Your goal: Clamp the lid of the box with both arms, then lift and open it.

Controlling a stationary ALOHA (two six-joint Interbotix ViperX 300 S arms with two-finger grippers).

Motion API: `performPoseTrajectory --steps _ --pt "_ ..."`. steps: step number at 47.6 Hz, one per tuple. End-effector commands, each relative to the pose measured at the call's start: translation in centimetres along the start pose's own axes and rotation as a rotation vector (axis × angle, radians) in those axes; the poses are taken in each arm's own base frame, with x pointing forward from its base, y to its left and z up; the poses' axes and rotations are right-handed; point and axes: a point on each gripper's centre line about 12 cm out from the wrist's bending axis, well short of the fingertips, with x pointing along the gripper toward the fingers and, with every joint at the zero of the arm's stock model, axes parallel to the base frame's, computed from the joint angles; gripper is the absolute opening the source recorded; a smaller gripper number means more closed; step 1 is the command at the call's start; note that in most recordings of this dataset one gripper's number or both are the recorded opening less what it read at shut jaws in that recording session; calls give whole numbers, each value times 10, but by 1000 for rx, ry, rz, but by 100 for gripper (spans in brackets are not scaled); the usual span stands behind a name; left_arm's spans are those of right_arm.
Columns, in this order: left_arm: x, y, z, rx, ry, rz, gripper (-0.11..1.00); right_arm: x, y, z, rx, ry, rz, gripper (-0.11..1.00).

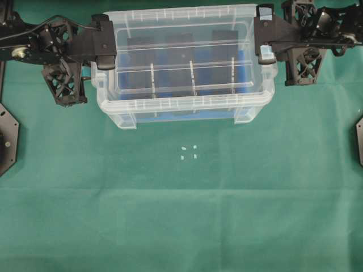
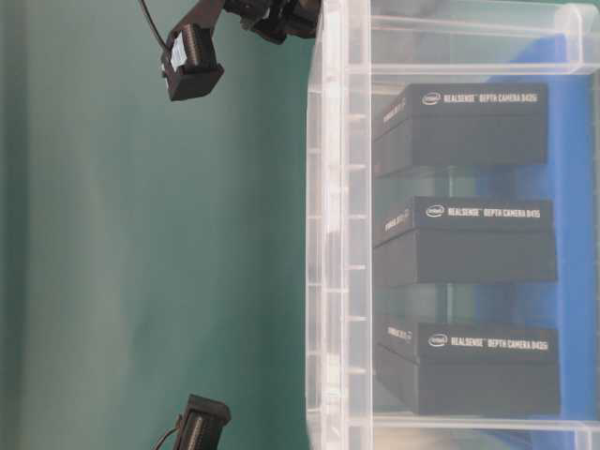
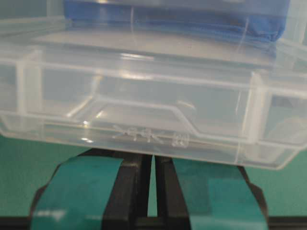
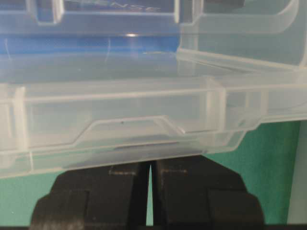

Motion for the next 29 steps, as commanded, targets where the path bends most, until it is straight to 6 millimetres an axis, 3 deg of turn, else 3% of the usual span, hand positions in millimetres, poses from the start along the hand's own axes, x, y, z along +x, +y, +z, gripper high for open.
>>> performPoseTrajectory --steps 1,29 --pt "-8 2 14 -4 -58 9 2 -9 -4 17 1 -66 -18 0" --pt "-9 0 14 -3 -56 6 2 -13 10 27 -35 -80 4 0"
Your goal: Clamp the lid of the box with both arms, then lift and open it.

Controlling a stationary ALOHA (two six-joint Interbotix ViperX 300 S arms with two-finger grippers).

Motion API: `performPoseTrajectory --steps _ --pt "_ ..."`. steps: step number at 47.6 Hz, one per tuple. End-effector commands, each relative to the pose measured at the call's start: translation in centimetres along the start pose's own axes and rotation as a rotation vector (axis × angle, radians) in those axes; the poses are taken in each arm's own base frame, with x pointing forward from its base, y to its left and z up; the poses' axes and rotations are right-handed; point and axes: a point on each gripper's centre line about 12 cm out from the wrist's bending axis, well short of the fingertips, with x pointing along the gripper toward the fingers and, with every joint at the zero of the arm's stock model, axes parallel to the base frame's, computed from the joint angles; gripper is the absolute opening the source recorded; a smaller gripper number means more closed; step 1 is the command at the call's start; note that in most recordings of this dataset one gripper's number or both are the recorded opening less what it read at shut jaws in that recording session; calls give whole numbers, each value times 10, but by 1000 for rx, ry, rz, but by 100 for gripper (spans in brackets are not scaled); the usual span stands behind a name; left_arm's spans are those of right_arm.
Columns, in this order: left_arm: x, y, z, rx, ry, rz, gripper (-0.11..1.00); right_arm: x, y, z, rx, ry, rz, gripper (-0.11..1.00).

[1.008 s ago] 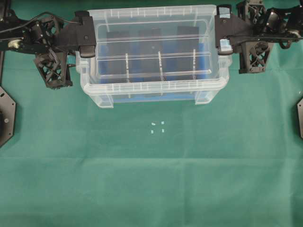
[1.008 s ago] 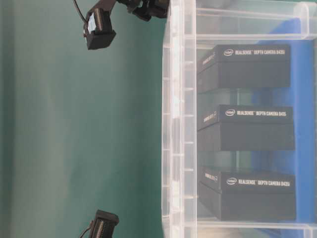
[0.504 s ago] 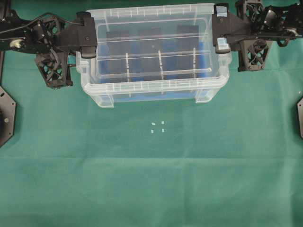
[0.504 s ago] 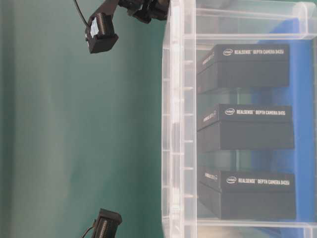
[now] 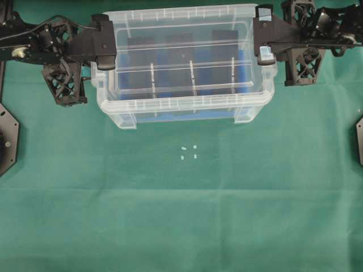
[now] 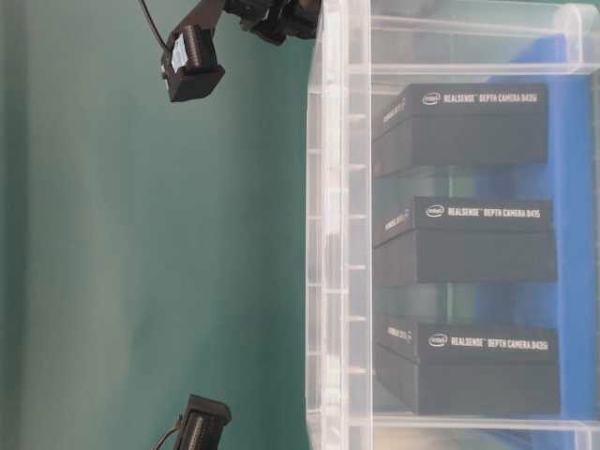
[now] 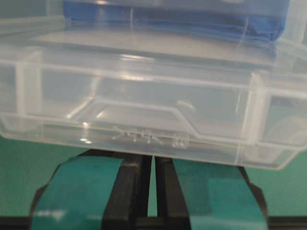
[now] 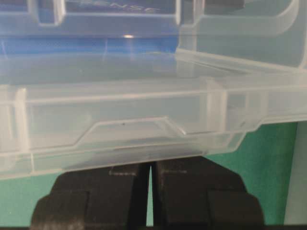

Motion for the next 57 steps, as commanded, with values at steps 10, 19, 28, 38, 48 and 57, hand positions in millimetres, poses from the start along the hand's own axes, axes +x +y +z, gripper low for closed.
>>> performPoseTrajectory --steps 10,19,28,38,48,57 --pt "-8 0 14 -5 -54 6 2 -16 14 30 -36 -79 12 0" --pt "-10 0 15 -5 -48 4 2 -19 16 32 -38 -73 18 0" --pt "-16 1 17 -5 -32 0 2 -26 14 35 -34 -74 16 0" --pt "-26 -1 26 10 -45 -2 2 -34 11 37 -35 -80 11 0" --pt "-35 -2 36 23 -65 -1 2 -42 9 41 -32 -86 9 0" --pt "-35 -4 38 30 -67 -4 2 -41 10 40 -31 -83 10 0"
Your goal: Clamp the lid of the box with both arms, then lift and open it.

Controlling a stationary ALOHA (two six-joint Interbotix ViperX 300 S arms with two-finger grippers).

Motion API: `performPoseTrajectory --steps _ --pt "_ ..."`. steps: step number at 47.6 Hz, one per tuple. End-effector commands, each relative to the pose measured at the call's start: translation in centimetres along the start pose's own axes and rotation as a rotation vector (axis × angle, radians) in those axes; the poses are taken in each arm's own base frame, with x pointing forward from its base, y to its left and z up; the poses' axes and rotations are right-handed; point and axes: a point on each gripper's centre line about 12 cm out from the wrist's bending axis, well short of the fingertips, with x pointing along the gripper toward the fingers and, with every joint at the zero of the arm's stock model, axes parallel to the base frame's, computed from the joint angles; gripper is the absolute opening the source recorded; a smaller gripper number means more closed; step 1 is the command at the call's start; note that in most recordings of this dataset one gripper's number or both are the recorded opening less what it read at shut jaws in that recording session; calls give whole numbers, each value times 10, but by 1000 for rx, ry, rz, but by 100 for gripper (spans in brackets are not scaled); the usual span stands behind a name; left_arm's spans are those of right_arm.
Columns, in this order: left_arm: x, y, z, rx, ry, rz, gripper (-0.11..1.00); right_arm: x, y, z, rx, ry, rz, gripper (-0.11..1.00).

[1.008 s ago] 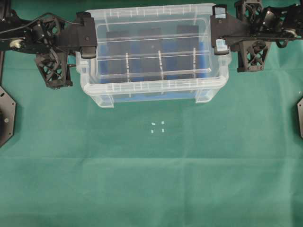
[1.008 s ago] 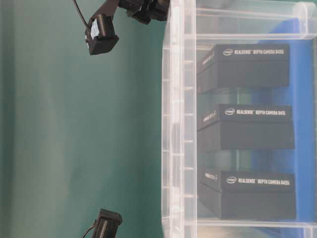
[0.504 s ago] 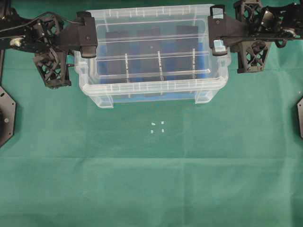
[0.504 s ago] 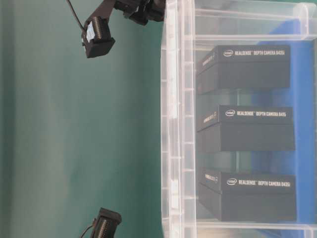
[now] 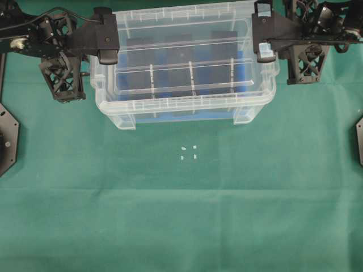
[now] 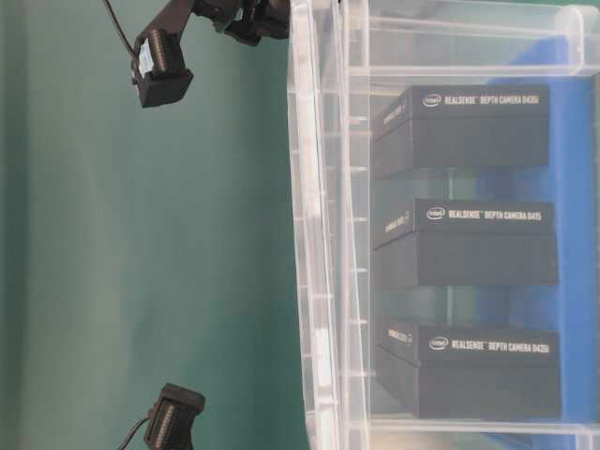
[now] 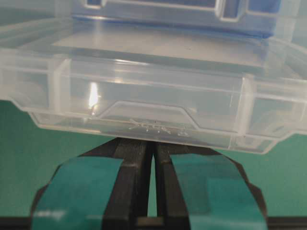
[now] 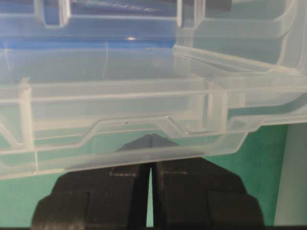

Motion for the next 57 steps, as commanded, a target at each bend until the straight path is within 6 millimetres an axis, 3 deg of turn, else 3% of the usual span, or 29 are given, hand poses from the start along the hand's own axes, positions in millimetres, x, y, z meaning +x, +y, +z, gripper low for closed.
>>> performPoseTrajectory --steps 1,22,38,57 --pt "-16 -6 23 24 -90 5 2 -20 8 27 -32 -99 -4 0" --pt "-16 -8 16 18 -83 2 2 -20 8 27 -31 -101 -3 0" --pt "2 -10 -4 -17 -58 -1 2 -20 9 27 -31 -102 -3 0" --pt "13 -7 -5 -23 -64 4 2 -12 13 19 -29 -94 5 0"
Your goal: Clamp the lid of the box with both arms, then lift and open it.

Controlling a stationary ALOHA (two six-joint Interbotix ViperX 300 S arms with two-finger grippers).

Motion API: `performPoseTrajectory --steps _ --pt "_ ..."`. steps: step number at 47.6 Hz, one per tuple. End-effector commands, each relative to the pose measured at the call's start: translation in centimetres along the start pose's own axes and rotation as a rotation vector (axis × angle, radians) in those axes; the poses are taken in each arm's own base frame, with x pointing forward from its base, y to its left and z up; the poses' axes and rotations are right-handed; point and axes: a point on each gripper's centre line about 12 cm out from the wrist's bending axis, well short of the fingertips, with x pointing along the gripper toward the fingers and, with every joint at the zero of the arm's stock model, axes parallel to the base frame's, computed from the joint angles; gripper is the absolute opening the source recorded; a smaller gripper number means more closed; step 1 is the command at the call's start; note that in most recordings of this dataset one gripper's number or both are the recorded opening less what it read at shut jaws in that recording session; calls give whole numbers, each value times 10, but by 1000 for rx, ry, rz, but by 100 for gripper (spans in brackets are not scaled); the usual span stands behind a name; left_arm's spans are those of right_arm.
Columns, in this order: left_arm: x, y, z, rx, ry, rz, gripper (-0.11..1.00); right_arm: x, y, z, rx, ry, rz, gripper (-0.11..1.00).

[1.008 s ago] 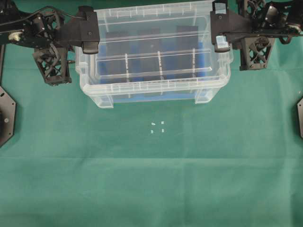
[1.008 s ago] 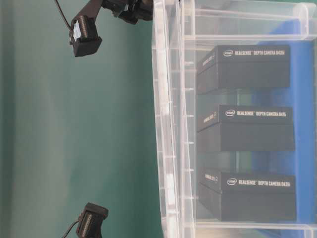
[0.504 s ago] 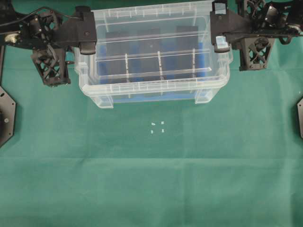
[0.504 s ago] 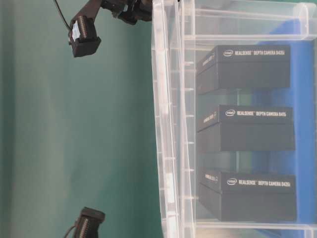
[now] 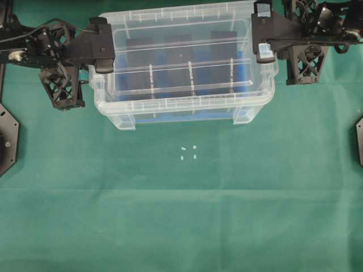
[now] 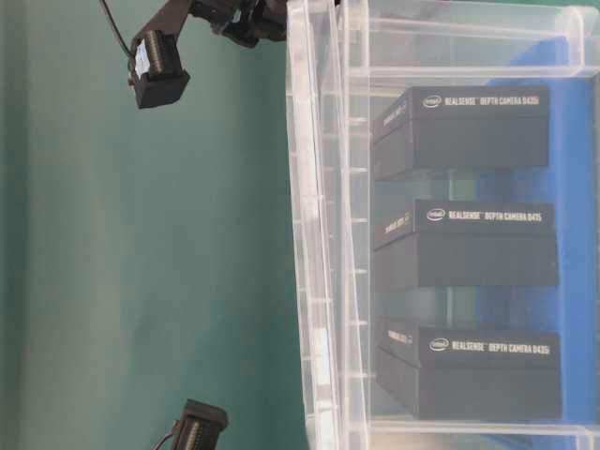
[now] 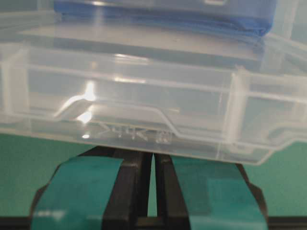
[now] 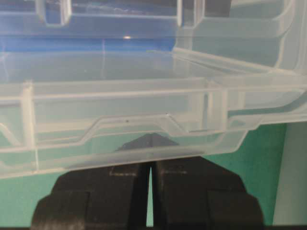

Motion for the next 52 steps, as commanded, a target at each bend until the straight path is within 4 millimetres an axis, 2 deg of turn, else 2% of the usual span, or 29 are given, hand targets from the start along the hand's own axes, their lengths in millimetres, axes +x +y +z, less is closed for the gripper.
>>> performPoseTrajectory --steps 1,26,35,52 --pt "-3 1 11 -7 -52 7 2 -11 13 17 -29 -83 8 0" --pt "-3 1 22 9 -73 8 2 -11 12 17 -31 -84 7 0" --pt "-7 2 29 15 -83 10 2 -12 12 18 -30 -87 6 0" --pt "-20 2 29 14 -120 19 2 -12 12 18 -30 -89 5 0"
